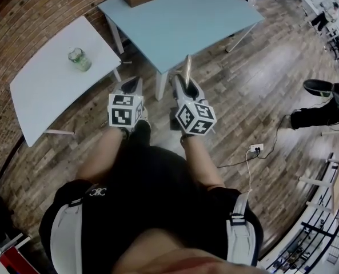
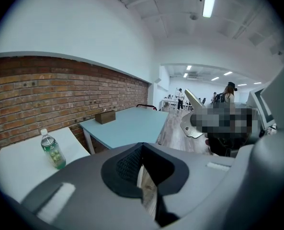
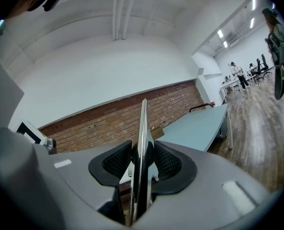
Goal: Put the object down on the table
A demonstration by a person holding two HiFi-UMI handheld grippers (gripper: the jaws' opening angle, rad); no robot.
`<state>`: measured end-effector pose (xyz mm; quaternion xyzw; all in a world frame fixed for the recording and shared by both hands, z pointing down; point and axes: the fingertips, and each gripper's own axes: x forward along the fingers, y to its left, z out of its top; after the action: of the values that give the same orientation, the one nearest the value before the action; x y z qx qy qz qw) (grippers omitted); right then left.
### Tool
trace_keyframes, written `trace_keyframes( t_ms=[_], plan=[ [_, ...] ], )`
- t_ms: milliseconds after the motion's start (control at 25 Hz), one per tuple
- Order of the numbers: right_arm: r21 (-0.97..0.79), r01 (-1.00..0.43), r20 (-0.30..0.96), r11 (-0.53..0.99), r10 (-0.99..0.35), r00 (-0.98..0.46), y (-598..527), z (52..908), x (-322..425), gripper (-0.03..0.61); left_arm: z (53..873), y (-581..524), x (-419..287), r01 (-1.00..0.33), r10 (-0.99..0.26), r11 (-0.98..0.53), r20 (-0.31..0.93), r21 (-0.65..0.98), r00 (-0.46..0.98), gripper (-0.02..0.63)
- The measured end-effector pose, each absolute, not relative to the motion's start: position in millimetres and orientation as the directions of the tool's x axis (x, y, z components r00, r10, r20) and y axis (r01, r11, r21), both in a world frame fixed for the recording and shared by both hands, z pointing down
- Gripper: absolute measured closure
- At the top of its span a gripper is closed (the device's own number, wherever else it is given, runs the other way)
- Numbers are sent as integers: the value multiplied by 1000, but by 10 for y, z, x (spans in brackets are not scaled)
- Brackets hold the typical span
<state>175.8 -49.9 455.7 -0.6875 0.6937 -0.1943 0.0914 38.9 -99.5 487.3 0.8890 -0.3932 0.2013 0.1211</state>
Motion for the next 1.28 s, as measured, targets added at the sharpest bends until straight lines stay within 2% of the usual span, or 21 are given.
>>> trace_keyframes(
  t_ms=[680, 1280],
  plan=[
    [-375, -926, 194, -45, -980, -31, -1732, 4717, 2231, 417, 5016, -2279, 943, -728, -618, -677, 454, 107, 642, 614],
    [-336, -939, 269, -72, -963, -23, -2906, 4850, 2333, 417, 5169, -3431, 1071, -711, -577, -686, 483, 152, 659, 614]
  ],
)
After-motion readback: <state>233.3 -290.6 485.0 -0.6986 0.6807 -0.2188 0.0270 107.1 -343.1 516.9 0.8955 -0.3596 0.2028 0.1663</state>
